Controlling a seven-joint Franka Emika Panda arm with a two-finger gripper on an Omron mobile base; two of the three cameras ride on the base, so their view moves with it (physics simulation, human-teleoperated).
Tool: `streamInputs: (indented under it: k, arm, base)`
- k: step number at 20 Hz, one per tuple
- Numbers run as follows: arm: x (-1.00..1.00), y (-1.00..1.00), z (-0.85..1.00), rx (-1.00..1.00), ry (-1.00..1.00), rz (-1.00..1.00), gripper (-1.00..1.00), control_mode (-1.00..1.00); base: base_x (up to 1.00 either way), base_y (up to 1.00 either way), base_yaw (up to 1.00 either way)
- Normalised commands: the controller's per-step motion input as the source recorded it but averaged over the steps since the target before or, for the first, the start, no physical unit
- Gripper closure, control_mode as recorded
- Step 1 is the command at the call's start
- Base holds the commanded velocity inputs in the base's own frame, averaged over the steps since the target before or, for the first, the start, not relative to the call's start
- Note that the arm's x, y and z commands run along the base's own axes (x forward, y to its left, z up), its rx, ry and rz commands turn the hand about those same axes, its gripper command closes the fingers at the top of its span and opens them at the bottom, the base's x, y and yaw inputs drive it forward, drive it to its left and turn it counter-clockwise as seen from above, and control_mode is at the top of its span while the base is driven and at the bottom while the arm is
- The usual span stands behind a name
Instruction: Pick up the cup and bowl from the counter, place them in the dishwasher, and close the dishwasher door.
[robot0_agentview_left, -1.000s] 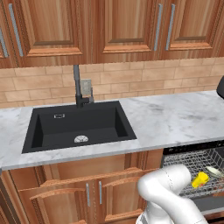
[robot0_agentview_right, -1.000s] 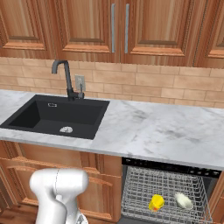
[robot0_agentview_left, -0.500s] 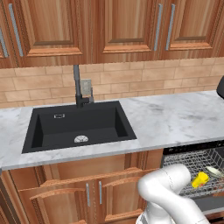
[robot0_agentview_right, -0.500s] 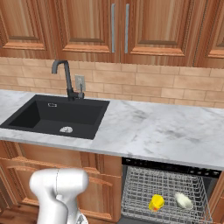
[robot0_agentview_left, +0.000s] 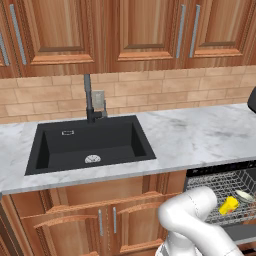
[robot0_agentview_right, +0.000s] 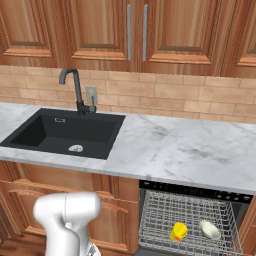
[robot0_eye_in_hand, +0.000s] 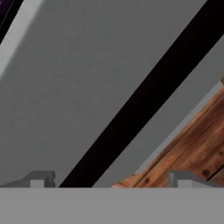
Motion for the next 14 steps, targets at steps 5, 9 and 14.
streamInputs:
  k: [5, 9, 14]
  arm:
    - [0.39, -0.42, -0.7, 0.0, -0.04, -0.01, -1.0, -1.0]
    - [0.74, -0.2, -0.75, -0.05, -0.03, -0.02, -1.0, -1.0]
    - [0.98, 0.0, -0.76, -0.13, -0.06, -0.06, -1.0, -1.0]
  base:
    - [0.0, 0.0, 0.0]
    - [0.0, 0.0, 0.0]
    - [0.0, 0.0, 0.0]
